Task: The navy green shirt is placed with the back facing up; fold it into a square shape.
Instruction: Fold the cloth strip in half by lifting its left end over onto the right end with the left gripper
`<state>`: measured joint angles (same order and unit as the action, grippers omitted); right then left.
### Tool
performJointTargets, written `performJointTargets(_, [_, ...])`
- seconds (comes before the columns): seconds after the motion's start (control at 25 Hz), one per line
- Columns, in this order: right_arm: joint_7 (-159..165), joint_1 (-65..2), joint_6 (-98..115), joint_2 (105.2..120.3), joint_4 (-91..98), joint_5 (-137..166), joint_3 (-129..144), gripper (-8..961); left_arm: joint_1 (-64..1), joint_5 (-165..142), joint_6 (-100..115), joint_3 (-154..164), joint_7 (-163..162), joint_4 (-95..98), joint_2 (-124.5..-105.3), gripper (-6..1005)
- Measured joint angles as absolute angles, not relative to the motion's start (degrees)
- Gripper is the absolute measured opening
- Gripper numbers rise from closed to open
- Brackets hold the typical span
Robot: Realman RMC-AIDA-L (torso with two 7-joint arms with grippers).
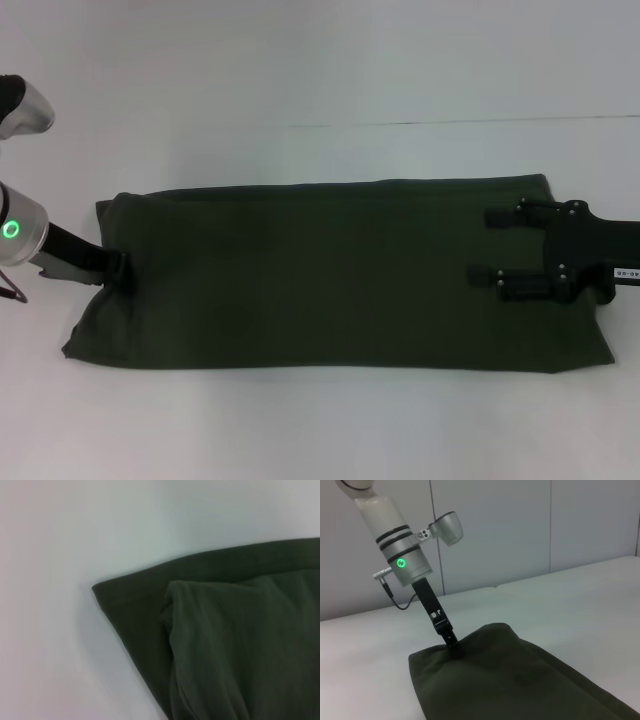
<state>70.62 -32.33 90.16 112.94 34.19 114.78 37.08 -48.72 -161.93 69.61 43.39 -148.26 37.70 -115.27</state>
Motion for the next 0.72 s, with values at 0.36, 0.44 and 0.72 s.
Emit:
performJointTargets(0.36, [70.6,-32.3,90.3,112.76,34.2,114.8,37.2,880,-48.9,-162.0,69.9,43.5,-148.0,37.7,-115.05,119])
performJointTargets(0.44, [70.6,-32.3,90.3,112.75,34.2,114.8,37.3,880,-49.0,-162.0,70.2,43.5,-148.0,37.7,-114.95,118])
performJointTargets(0.72, [70.5,-32.2,90.5,113.02,34.2,114.8,37.1,879,-49.1,-162.2,72.7,43.4,-146.6,38.8,-113.77,117])
